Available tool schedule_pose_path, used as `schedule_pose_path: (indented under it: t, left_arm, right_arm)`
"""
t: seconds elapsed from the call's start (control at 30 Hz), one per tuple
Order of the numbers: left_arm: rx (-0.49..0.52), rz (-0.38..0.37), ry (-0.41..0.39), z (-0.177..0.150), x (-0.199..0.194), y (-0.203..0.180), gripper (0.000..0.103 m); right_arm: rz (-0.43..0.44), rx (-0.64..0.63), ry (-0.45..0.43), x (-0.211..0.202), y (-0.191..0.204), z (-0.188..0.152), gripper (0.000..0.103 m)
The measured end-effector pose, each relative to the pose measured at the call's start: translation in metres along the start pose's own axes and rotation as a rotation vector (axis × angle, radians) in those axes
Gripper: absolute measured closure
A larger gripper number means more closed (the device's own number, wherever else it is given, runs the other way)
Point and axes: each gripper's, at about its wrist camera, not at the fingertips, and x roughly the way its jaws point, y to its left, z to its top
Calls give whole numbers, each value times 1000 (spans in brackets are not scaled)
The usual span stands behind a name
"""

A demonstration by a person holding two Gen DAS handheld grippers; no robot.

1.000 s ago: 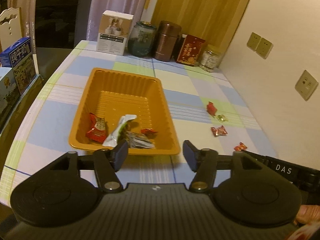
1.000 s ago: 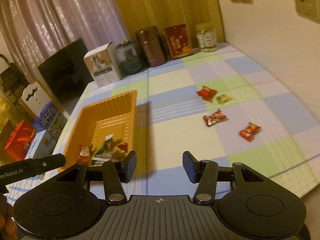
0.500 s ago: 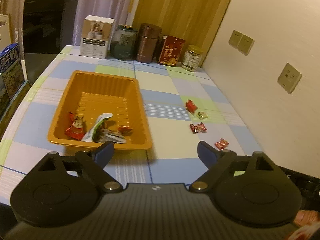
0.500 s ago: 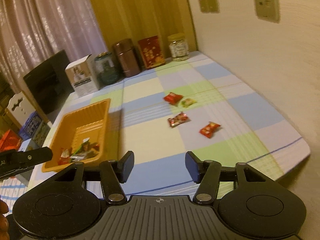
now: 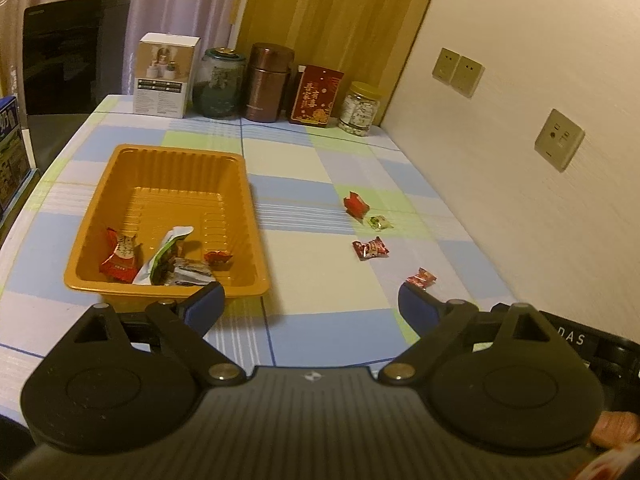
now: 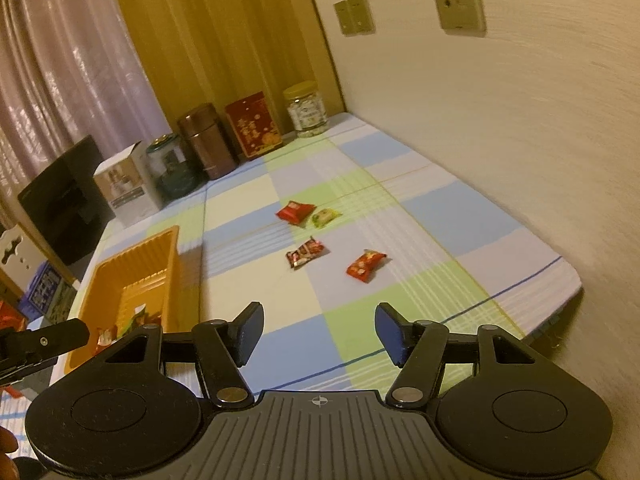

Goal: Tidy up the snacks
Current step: 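Move both open tools from the tray back to the remaining candies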

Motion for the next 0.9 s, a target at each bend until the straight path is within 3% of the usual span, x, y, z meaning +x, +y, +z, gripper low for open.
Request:
schedule_pose_path:
  t: [0.9]
  left_arm:
    - [51, -53, 66, 11, 54, -17, 10]
  right_arm:
    - [-76, 68, 27, 32, -31, 8, 41]
